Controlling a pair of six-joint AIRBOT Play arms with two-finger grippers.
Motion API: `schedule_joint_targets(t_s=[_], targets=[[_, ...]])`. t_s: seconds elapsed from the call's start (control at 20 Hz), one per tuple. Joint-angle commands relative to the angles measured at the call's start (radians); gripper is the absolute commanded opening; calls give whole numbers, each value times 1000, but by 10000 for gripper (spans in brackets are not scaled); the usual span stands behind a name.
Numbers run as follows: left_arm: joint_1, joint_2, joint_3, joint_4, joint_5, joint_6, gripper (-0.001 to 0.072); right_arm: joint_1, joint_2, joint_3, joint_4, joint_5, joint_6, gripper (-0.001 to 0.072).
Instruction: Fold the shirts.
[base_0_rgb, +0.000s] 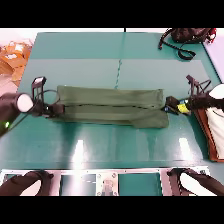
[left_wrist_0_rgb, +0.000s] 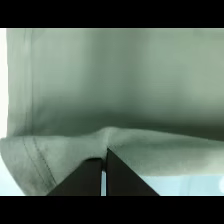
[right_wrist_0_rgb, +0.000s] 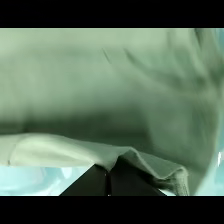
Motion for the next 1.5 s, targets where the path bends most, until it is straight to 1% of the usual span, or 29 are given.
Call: schedule_joint_targets(t_s=[0.0, 0.2, 0.35, 0.45, 0.55, 0.65, 0.7, 0.75, 0.8, 0.85, 0.9, 0.95, 1.0, 1.05, 1.1, 1.2, 1.25, 1.3, 1.35, 1.45], targets=[[0, -216, 200, -9, 22, 19, 23, 23, -163, 154, 21, -63, -5, 14], [0, -448, 428, -6, 0, 19, 23, 26, -358, 286, 27, -83, -5, 14], [0, -571, 531, -4, -10, 11, 23, 24, -477, 357, 27, -107, -5, 14], [0, -624, 579, 13, -8, 0, 23, 24, -531, 396, 27, -127, -5, 14], [7, -649, 599, 38, 7, -43, 23, 24, -564, 424, 27, -129, -5, 14], [26, -649, 600, 18, 21, -46, 24, 22, -570, 430, 27, -137, -5, 14], [32, -649, 607, 16, 24, -47, 94, 19, -570, 434, 27, -138, -5, 15], [32, -649, 623, 16, 21, -47, 500, 18, -569, 442, 27, -137, -5, 25], [32, -648, 649, 16, 13, -50, 720, 14, -569, 454, 27, -134, -5, 118], [32, -646, 686, 44, 11, -53, 696, 5, -569, 473, 27, -111, -5, 202], [32, -644, 733, 74, 13, -56, 695, -10, -569, 497, 26, -79, -5, 239], [32, -643, 781, 106, 10, -71, 696, -25, -569, 520, 26, -45, -5, 298], [32, -643, 831, 118, 4, -72, 695, -45, -569, 541, 25, -9, -6, 393], [32, -643, 871, 119, -10, -70, 695, -68, -569, 552, 24, 25, -35, 470], [32, -643, 906, 118, -37, -69, 695, -93, -569, 556, 24, 56, -77, 504], [32, -643, 948, 117, -111, -69, 695, -140, -569, 553, 24, 113, -156, 519], [32, -643, 960, 117, -153, -59, 695, -160, -569, 550, 24, 139, -192, 579], [32, -643, 963, 117, -190, -35, 695, -178, -570, 544, 25, 164, -232, 601], [31, -643, 963, 114, -222, -16, 694, -189, -570, 536, 29, 173, -269, 601], [31, -643, 963, 105, -270, -16, 694, -193, -580, 515, 43, 179, -338, 602]])
